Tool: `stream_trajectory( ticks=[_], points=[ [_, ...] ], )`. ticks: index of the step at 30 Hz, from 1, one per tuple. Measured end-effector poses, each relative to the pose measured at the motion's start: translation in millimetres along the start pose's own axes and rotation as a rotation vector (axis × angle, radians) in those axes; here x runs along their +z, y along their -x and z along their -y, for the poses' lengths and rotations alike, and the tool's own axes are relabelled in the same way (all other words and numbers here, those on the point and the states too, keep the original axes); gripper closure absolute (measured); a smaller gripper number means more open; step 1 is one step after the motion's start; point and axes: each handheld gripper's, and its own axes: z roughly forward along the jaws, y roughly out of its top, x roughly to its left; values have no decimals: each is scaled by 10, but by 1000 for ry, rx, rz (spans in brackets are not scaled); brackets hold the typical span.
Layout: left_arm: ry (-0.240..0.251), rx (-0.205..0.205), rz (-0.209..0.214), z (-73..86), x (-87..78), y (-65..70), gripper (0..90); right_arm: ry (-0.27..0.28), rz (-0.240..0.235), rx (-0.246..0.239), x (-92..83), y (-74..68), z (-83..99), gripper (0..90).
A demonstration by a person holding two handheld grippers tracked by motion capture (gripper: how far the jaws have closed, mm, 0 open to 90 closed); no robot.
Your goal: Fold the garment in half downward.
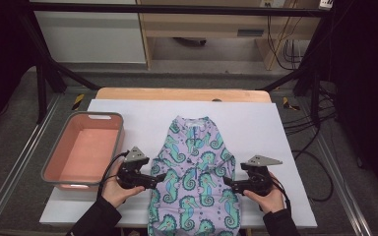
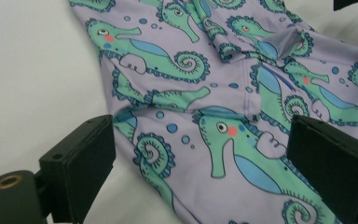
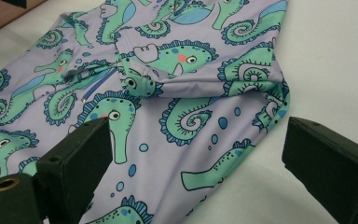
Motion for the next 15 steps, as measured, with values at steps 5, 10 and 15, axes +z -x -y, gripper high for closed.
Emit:
stream_trajectory(
  ticks=[5,10,15],
  points=[
    [-2,1,-10,-111,74,-51,78,6,3,-1,-15,7,17,89],
    [7,-2,-25,-231,152,-95,79,6,3,0,-12,8,20,87],
    [9,-13,-35,-310,235,-116,82,4,5,-1,-10,5,22,86]
  ],
)
